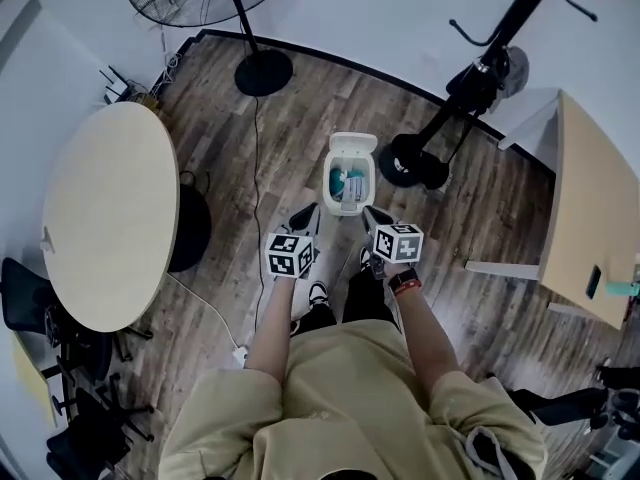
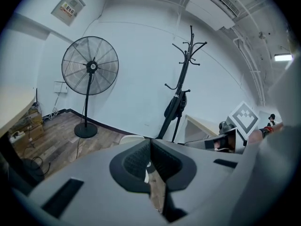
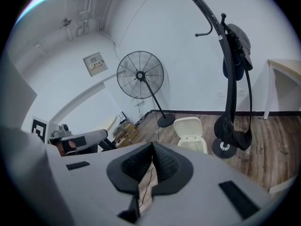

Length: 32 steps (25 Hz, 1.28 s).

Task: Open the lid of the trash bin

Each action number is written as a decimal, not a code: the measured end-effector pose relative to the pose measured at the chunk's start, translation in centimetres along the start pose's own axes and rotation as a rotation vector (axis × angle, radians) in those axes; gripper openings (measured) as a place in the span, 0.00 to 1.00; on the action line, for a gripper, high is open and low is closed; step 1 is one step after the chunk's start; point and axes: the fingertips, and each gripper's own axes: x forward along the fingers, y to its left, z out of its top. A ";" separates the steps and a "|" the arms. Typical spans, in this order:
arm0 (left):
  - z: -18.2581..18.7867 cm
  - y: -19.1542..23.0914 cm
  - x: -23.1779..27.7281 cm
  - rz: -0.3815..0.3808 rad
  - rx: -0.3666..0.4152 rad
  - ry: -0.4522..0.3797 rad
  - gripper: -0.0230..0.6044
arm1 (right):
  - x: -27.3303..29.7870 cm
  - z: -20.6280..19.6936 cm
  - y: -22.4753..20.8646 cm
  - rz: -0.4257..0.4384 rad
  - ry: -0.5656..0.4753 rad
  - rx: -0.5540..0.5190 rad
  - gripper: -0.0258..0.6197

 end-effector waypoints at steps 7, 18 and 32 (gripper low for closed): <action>4.5 -1.9 -4.4 0.010 0.084 -0.062 0.07 | -4.8 4.5 3.0 -0.049 -0.129 -0.089 0.06; 11.0 -5.4 -9.0 -0.002 0.182 -0.202 0.07 | -12.9 9.7 6.6 -0.109 -0.355 -0.170 0.06; 17.2 -9.5 -14.5 0.006 0.258 -0.387 0.07 | -20.4 13.7 10.9 -0.247 -0.585 -0.383 0.06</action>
